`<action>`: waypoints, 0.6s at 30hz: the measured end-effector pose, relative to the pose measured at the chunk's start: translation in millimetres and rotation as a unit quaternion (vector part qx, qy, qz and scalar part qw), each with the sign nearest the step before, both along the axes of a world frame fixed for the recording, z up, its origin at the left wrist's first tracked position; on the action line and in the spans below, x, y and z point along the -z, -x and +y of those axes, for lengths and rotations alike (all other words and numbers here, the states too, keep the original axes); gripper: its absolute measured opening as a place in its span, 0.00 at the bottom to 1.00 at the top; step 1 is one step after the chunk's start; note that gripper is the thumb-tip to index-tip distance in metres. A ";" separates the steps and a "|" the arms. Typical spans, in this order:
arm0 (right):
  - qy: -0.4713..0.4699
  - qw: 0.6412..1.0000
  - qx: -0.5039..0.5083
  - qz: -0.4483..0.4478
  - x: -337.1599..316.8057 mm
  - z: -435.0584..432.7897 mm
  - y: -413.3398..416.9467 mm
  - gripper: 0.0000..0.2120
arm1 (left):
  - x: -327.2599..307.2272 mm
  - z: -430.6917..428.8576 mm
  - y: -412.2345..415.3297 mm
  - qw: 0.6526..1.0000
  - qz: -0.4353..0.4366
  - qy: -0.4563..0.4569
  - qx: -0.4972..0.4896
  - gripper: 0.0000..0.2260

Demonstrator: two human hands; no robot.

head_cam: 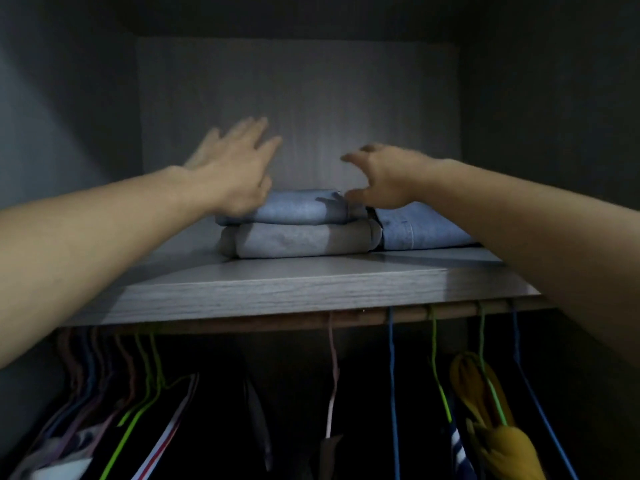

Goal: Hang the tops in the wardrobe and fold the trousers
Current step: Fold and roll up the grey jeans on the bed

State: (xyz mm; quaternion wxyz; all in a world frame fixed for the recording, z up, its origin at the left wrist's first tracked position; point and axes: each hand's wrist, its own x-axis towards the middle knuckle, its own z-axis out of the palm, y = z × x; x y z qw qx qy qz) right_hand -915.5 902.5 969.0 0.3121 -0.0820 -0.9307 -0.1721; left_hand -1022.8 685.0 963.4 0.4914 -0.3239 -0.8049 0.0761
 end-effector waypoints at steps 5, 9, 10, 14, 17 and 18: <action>-0.023 0.991 0.034 0.126 9.7 -1.6 -37.2 0.32 | 2.4 -20.7 -18.1 0.988 0.133 -0.075 0.019 0.29; -0.065 0.978 0.034 0.196 32.2 -5.9 -67.4 0.27 | 11.5 -26.4 -22.2 0.982 0.154 -0.076 0.073 0.29; -0.072 0.974 0.040 0.210 36.9 -7.0 -75.5 0.26 | 13.8 -26.8 -22.1 0.981 0.156 -0.076 0.088 0.29; -0.095 0.966 0.087 0.224 51.2 -6.3 -111.5 0.25 | 23.0 -27.2 -23.4 0.979 0.136 -0.090 0.125 0.30; -0.106 0.954 0.105 0.260 60.4 -5.8 -146.6 0.23 | 26.4 -28.4 -34.7 0.974 0.087 -0.121 0.173 0.30; -0.109 0.950 0.113 0.269 63.6 -7.0 -159.2 0.23 | 27.8 -29.0 -42.1 0.969 0.075 -0.132 0.197 0.30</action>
